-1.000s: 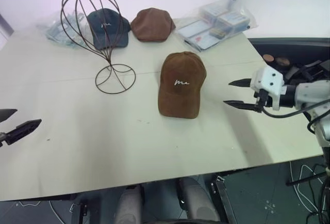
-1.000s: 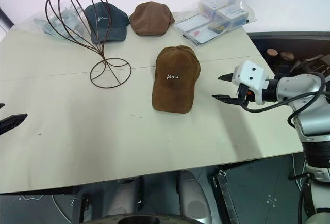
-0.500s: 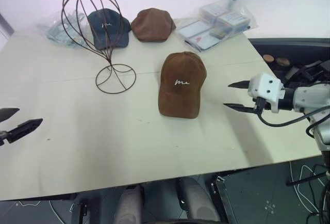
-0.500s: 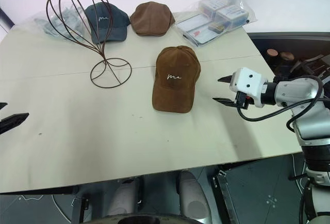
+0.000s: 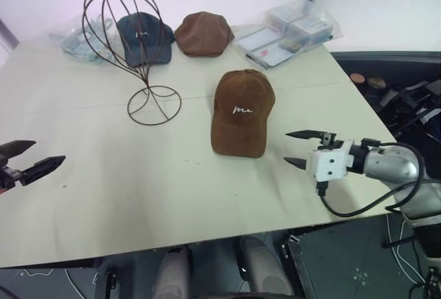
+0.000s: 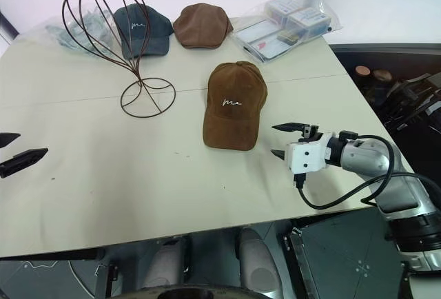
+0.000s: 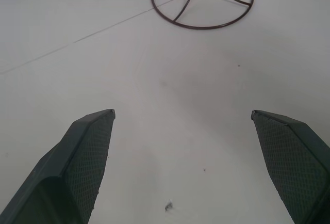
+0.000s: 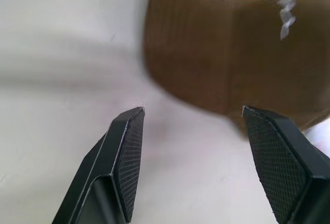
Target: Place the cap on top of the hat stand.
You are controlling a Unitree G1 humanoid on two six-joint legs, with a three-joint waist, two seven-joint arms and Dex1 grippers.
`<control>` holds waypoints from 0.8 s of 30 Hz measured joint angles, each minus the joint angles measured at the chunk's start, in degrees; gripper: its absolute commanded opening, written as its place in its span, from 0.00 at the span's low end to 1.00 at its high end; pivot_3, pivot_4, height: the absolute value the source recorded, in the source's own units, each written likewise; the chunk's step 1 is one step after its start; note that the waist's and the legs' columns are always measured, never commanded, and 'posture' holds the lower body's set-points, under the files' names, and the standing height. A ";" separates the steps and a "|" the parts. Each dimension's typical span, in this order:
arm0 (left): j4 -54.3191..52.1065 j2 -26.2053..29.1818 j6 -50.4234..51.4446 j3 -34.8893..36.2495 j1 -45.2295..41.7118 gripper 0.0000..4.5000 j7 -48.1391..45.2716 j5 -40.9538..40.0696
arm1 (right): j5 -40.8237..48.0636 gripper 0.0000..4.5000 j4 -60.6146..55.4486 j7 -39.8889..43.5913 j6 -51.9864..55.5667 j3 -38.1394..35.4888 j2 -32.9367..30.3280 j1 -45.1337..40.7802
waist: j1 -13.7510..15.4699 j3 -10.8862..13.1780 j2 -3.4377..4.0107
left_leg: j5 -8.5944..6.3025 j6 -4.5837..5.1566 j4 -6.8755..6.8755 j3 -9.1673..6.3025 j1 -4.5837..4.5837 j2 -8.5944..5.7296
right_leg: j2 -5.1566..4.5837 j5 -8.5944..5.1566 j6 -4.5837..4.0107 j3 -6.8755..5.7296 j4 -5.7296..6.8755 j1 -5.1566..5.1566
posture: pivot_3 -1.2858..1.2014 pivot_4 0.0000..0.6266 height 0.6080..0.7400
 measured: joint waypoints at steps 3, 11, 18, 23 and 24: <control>-0.01 -0.51 -0.05 -0.98 -0.85 0.99 0.70 0.04 | -2.23 0.68 -0.01 -4.37 -4.51 0.62 3.32 1.98 | 0.05 -0.02 -0.03 | 0.00 0.00 0.01 0.00 0.00 0.00 | 0.00 0.01 -0.01 0.01 0.00 0.06 | 0.52 0.24 1.00; -0.02 -0.81 -0.09 -1.87 -0.90 0.99 1.07 0.06 | -4.76 0.68 -0.78 -8.15 -6.66 3.96 7.24 5.44 | 0.06 -0.04 -0.07 | 0.00 0.00 0.03 -0.03 0.04 -0.02 | 0.03 0.05 -0.07 0.04 0.13 0.08 | 0.52 0.24 1.00; -0.51 -1.12 -0.01 -1.86 -0.87 0.99 2.03 0.03 | -10.59 0.68 4.31 -12.95 -8.33 8.63 12.18 2.54 | -0.03 -0.08 -0.13 | 0.00 0.00 0.08 -0.03 0.20 -0.01 | 0.03 0.05 -0.08 0.04 0.29 0.12 | 0.52 0.24 1.00; -1.59 -2.03 0.12 -1.78 -0.66 0.99 2.91 -0.04 | -16.58 0.68 11.14 -19.07 -12.26 10.56 12.98 -1.67 | -0.01 -0.09 -0.15 | 0.00 0.00 0.06 -0.02 0.16 -0.01 | 0.02 0.06 -0.10 0.04 0.30 0.10 | 0.52 0.24 1.00; -1.89 -2.20 0.15 -1.71 -0.55 0.99 3.13 -0.06 | -18.48 0.68 12.98 -21.15 -13.55 10.77 12.95 -2.42 | 0.03 -0.09 -0.16 | 0.00 0.00 0.05 -0.03 0.16 -0.01 | 0.03 0.06 -0.10 0.04 0.31 0.10 | 0.52 0.24 1.00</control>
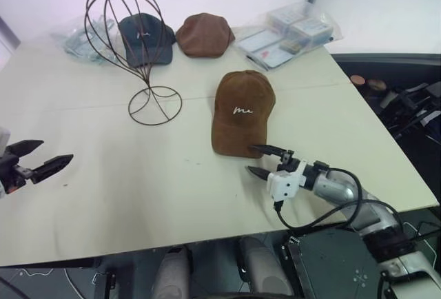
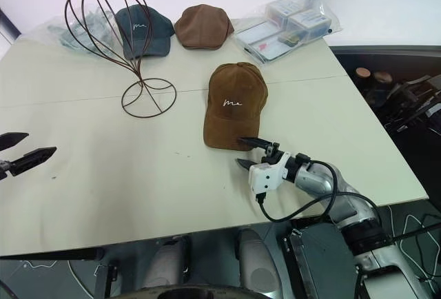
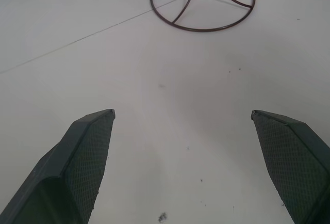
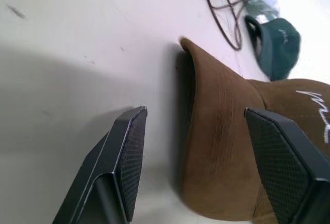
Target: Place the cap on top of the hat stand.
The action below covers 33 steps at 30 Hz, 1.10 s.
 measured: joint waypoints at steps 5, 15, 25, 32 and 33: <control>-0.75 -0.15 0.55 0.55 0.41 0.99 0.73 -0.17 | -7.35 0.68 6.65 -9.80 -4.78 1.15 -0.24 -2.79 | -0.08 -0.01 -0.02 | 0.00 0.00 0.04 0.00 0.03 0.00 | 0.00 0.03 -0.05 0.01 0.02 0.03 | 0.52 0.24 1.00; -1.86 -0.53 2.24 2.20 0.66 0.99 1.91 -1.33 | -20.78 0.68 13.64 -29.79 -9.47 3.85 -2.96 -5.47 | -0.18 -0.23 -0.37 | 0.00 0.00 0.08 0.00 0.34 -0.01 | 0.00 0.04 -0.08 0.05 -0.02 0.34 | 0.52 0.24 1.00; -2.24 -0.50 3.22 2.11 -1.22 0.99 2.91 -1.67 | -30.52 0.68 20.09 -46.00 -11.30 11.07 -2.40 -11.32 | -1.66 -0.55 -0.90 | 0.00 0.00 -0.14 -0.05 0.76 -0.01 | -0.01 0.04 -0.09 0.06 -0.23 0.76 | 0.52 0.24 1.00; -2.27 -0.49 3.76 3.18 -1.06 1.00 2.99 -1.92 | -31.63 0.39 25.78 -51.15 -12.84 16.08 -2.24 -15.62 | -2.22 -0.82 -1.35 | 0.00 0.00 -0.13 -0.11 0.81 0.00 | 0.01 0.04 -0.09 0.06 -0.27 0.84 | 0.52 0.24 1.00; -2.29 -0.49 3.81 3.58 -0.98 1.00 3.04 -1.93 | -31.67 0.27 26.29 -51.68 -12.94 16.61 -2.18 -16.04 | -2.25 -0.88 -1.43 | 0.00 0.00 -0.13 -0.12 0.81 0.00 | 0.02 0.04 -0.09 0.06 -0.29 0.86 | 0.52 0.24 1.00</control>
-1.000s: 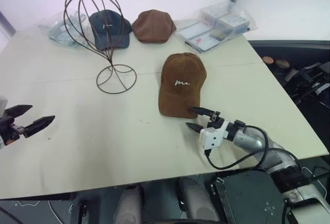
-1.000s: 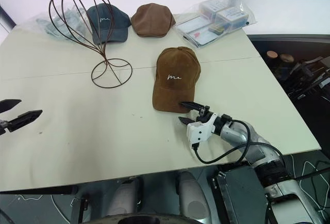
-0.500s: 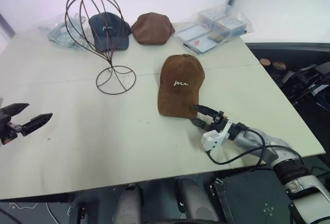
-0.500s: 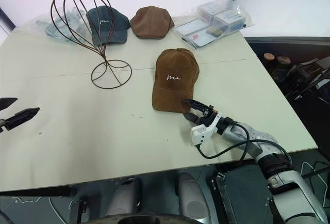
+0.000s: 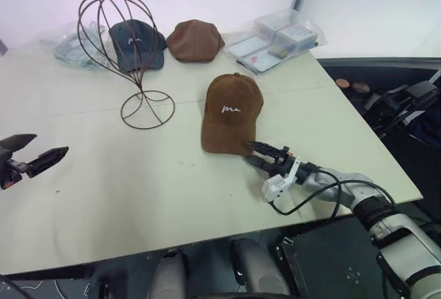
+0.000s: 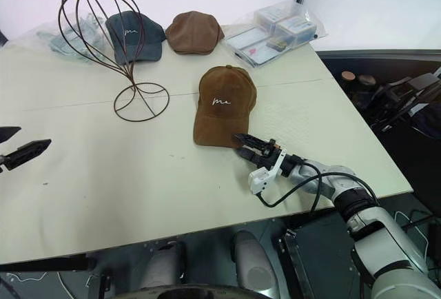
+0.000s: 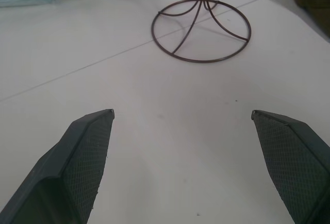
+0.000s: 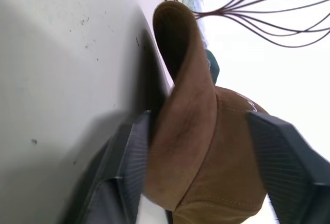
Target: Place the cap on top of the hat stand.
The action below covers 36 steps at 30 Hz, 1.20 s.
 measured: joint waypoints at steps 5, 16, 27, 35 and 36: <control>-0.61 -0.02 0.13 0.68 0.41 1.00 0.38 -0.16 | -0.23 0.01 1.99 -1.95 0.10 1.59 1.22 -2.12 | -1.27 -0.25 -0.40 | -0.02 -0.02 -0.03 -0.19 0.49 0.16 | 0.13 0.00 0.00 -0.06 -0.44 0.65 | 0.52 0.24 1.00; -0.97 0.00 0.86 2.45 1.66 1.00 0.74 -0.49 | 5.91 0.01 6.25 -0.30 1.74 0.25 4.97 -2.52 | -3.08 -0.28 -0.34 | -0.12 -0.18 -0.76 -0.10 0.94 0.14 | -0.15 0.25 -0.41 -0.13 -2.31 1.45 | 0.52 0.24 1.00; -1.01 4.83 5.07 3.66 -4.76 1.00 -3.36 -6.53 | 24.32 0.01 -11.25 14.27 20.79 -13.80 11.10 -6.10 | -0.66 0.28 0.35 | 0.00 0.02 -0.91 -0.20 -0.17 -0.04 | 0.17 0.09 -0.12 0.10 -0.28 -0.58 | 0.52 0.24 1.00; 1.03 7.01 7.22 4.58 -10.89 1.00 -3.90 -9.34 | 31.41 0.01 -21.63 19.06 30.50 -20.85 15.09 -15.93 | -0.81 0.41 0.54 | 0.00 0.03 -1.33 -0.27 -0.17 0.08 | 0.32 0.10 -0.23 0.04 -0.23 -0.79 | 0.52 0.24 1.00; 1.43 7.63 7.47 4.50 -11.55 1.00 -4.19 -9.61 | 31.93 0.01 -21.91 19.74 31.16 -20.83 15.93 -16.85 | -0.82 0.42 0.56 | 0.00 0.03 -1.31 -0.26 -0.19 0.08 | 0.31 0.10 -0.24 0.04 -0.23 -0.81 | 0.52 0.24 1.00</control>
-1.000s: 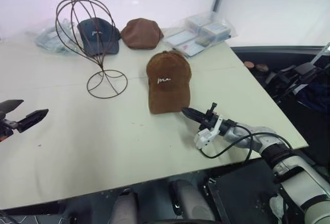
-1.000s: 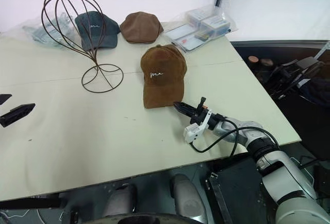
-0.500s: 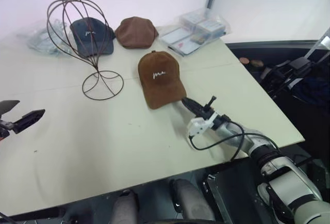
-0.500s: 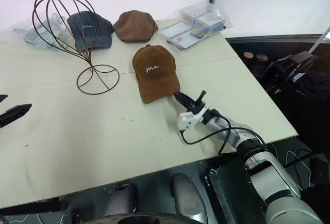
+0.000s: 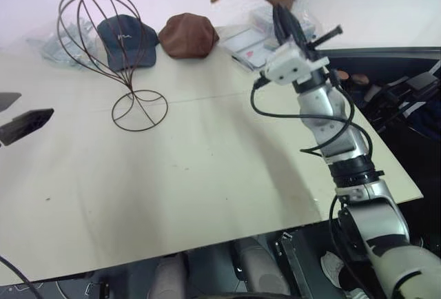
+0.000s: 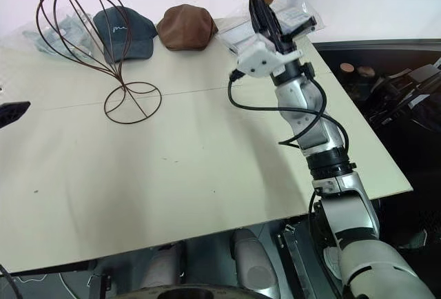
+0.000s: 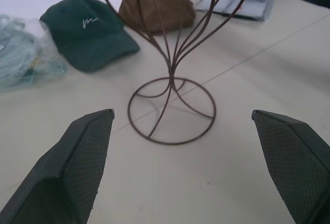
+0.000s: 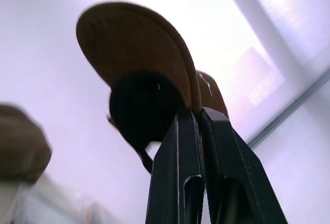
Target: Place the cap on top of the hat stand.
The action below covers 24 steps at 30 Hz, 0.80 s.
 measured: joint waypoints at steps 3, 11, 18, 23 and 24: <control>0.74 2.21 0.98 0.00 -1.96 1.00 -1.09 -1.10 | 1.71 0.01 -0.57 1.94 1.30 0.02 1.79 -3.69 | 0.04 0.04 0.06 | 0.00 0.00 0.08 0.00 -0.05 -0.01 | -0.01 0.00 0.01 0.00 0.00 -0.03 | 0.52 0.24 1.00; 7.28 7.36 2.57 0.28 -7.13 1.00 -3.66 -2.32 | 4.38 0.01 -2.90 5.92 -2.94 1.28 4.32 -10.01 | 0.00 0.07 0.11 | 0.00 0.00 0.08 0.01 -0.07 -0.01 | -0.02 -0.03 0.05 -0.01 0.01 -0.05 | 0.52 0.24 1.00; 10.26 6.65 0.68 0.76 -5.59 1.00 -5.38 -0.73 | 4.20 0.01 3.24 5.77 -8.72 2.72 6.33 -13.36 | -0.10 0.09 0.13 | 0.00 0.00 0.08 0.02 -0.11 0.00 | -0.01 0.03 -0.04 -0.01 0.03 -0.11 | 0.52 0.24 1.00; 12.23 6.49 -0.56 2.47 -3.93 1.00 -7.54 0.46 | 4.20 0.01 7.96 4.48 -12.89 2.97 9.73 -19.08 | -0.25 0.09 0.13 | 0.00 0.00 0.05 0.01 -0.18 0.01 | 0.00 0.03 -0.04 -0.02 0.10 -0.24 | 0.52 0.24 1.00; 12.49 6.51 -0.73 2.97 -3.86 1.00 -7.86 0.61 | 4.19 0.01 8.76 4.16 -13.74 3.09 10.47 -20.01 | -0.19 0.09 0.14 | 0.00 0.00 0.04 0.01 -0.19 0.01 | -0.01 0.03 -0.04 -0.04 0.11 -0.25 | 0.52 0.24 1.00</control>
